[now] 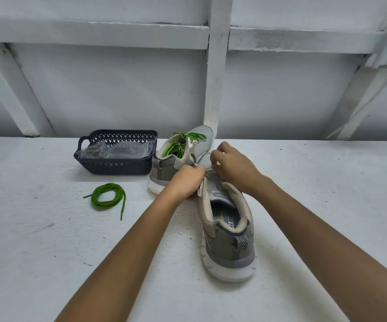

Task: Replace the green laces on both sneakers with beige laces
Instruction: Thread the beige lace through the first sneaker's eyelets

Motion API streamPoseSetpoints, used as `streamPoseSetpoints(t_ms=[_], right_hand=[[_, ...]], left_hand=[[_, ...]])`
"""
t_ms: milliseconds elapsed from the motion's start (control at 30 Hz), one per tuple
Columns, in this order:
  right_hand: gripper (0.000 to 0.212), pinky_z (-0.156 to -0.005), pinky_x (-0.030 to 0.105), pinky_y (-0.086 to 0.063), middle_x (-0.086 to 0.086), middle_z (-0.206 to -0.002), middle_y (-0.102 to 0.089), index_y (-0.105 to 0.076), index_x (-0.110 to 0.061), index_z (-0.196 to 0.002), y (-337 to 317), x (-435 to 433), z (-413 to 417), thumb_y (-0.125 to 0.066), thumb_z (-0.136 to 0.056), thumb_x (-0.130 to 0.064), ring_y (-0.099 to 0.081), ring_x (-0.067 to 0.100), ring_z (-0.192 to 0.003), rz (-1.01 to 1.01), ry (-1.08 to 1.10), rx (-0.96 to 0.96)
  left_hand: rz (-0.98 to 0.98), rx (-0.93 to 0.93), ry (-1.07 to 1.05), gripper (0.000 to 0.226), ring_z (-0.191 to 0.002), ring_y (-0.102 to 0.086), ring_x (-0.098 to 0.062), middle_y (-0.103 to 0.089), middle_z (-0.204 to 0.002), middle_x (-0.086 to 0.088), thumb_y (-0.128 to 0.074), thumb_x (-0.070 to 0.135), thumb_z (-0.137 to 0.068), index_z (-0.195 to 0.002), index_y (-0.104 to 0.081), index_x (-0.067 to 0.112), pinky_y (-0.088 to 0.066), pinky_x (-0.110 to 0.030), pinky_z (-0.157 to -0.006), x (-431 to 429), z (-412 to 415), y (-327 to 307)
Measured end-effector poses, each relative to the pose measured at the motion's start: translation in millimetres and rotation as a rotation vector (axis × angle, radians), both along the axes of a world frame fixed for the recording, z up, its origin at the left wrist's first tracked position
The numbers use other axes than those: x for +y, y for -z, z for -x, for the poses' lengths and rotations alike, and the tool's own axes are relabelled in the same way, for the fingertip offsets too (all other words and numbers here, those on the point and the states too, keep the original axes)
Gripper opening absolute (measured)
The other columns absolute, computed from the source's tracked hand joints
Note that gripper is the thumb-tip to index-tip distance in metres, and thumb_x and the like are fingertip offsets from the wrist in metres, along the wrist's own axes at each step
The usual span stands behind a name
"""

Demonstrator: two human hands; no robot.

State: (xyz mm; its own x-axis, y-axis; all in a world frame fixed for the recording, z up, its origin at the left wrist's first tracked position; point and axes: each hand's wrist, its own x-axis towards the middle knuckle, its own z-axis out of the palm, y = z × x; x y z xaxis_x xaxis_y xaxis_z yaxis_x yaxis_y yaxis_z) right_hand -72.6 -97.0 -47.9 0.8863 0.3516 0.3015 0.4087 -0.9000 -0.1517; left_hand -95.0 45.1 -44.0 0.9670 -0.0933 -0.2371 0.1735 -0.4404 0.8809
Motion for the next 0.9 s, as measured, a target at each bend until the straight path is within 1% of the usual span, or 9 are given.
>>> streamPoseSetpoints(t_ms=[100, 167, 233, 333, 433, 600, 667, 767, 900], right_hand=[[0.006, -0.066, 0.033, -0.029, 0.011, -0.087, -0.049, -0.043, -0.007, -0.09, 8.0, 4.4, 7.6, -0.044, -0.096, -0.008, -0.04, 0.025, -0.075, -0.302, 0.011, 0.018], [0.006, -0.065, 0.03, -0.028, 0.011, -0.083, -0.054, -0.048, -0.003, -0.091, 10.9, 3.7, 8.7, -0.048, -0.095, -0.008, -0.043, 0.024, -0.074, -0.424, 0.04, 0.009], [0.011, -0.068, 0.025, -0.03, 0.015, -0.088, -0.063, -0.057, 0.001, -0.094, 10.0, 2.9, 8.3, -0.056, -0.092, -0.009, -0.053, 0.027, -0.08, -0.397, 0.043, 0.046], [0.016, -0.069, 0.02, -0.028, 0.013, -0.094, -0.066, -0.066, -0.003, -0.097, 8.6, 3.4, 4.9, -0.061, -0.088, -0.014, -0.058, 0.025, -0.092, -0.216, 0.023, 0.122], [0.019, -0.075, 0.027, -0.033, 0.014, -0.097, -0.067, -0.069, -0.005, -0.098, 8.2, 6.7, 2.7, -0.062, -0.087, -0.019, -0.057, 0.027, -0.097, -0.065, -0.004, 0.125], [0.018, -0.077, 0.039, -0.042, 0.02, -0.088, -0.063, -0.067, 0.003, -0.089, 12.0, 10.4, -2.4, -0.057, -0.086, -0.012, -0.058, 0.035, -0.087, 0.004, -0.038, 0.128], [0.018, -0.076, 0.039, -0.04, 0.022, -0.09, -0.061, -0.065, 0.005, -0.09, 12.7, 10.1, -1.5, -0.053, -0.088, -0.008, -0.057, 0.036, -0.088, -0.017, -0.036, 0.113], [0.018, -0.079, 0.033, -0.032, 0.022, -0.101, -0.061, -0.061, 0.004, -0.097, 12.4, 8.7, 2.0, -0.051, -0.093, -0.01, -0.055, 0.033, -0.097, -0.119, 0.005, 0.094], [0.018, -0.075, 0.032, -0.034, 0.017, -0.094, -0.064, -0.06, 0.002, -0.097, 11.0, 5.4, 2.8, -0.05, -0.095, -0.013, -0.056, 0.03, -0.09, -0.404, 0.115, 0.058]], left_hand=[[-0.009, -0.006, 0.002, 0.029, -0.07, -0.046, -0.022, -0.047, -0.068, -0.006, -0.034, 0.023, -0.095, -0.071, -0.047, 0.011, -0.038, -0.031, -0.068, 1.4, -0.7, 2.5], [-0.011, -0.017, 0.003, 0.031, -0.069, -0.044, -0.021, -0.044, -0.065, -0.005, -0.034, 0.024, -0.095, -0.067, -0.044, 0.013, -0.036, -0.032, -0.071, 3.7, -1.3, 4.0], [0.001, -0.021, 0.006, 0.031, -0.071, -0.045, -0.022, -0.046, -0.067, -0.005, -0.034, 0.025, -0.095, -0.068, -0.046, 0.013, -0.037, -0.032, -0.072, 4.5, -1.0, 4.2], [0.014, -0.017, 0.009, 0.029, -0.076, -0.048, -0.023, -0.05, -0.074, -0.008, -0.034, 0.025, -0.095, -0.073, -0.048, 0.012, -0.037, -0.032, -0.072, 5.0, -2.1, 6.0], [0.017, -0.019, 0.008, 0.03, -0.078, -0.048, -0.024, -0.051, -0.075, -0.008, -0.034, 0.024, -0.095, -0.072, -0.05, 0.012, -0.036, -0.032, -0.072, 5.7, -2.2, 6.0], [0.041, -0.004, -0.016, 0.029, -0.078, -0.051, -0.025, -0.055, -0.079, -0.01, -0.035, 0.026, -0.095, -0.083, -0.055, 0.009, -0.039, -0.032, -0.071, 4.2, -1.6, 7.3], [0.068, -0.001, -0.039, 0.03, -0.079, -0.051, -0.025, -0.054, -0.075, -0.008, -0.036, 0.026, -0.095, -0.077, -0.054, 0.01, -0.039, -0.033, -0.073, 2.4, -1.0, 7.6], [0.115, -0.033, -0.094, 0.033, -0.067, -0.043, -0.021, -0.044, -0.061, -0.002, -0.04, 0.024, -0.093, -0.062, -0.045, 0.015, -0.031, -0.031, -0.065, -0.5, 3.5, 9.0], [0.255, -0.054, -0.192, 0.04, -0.053, -0.03, -0.015, -0.031, -0.044, 0.006, -0.05, 0.022, -0.089, -0.053, -0.032, 0.019, -0.023, -0.032, -0.056, -6.9, 10.5, 15.8]])
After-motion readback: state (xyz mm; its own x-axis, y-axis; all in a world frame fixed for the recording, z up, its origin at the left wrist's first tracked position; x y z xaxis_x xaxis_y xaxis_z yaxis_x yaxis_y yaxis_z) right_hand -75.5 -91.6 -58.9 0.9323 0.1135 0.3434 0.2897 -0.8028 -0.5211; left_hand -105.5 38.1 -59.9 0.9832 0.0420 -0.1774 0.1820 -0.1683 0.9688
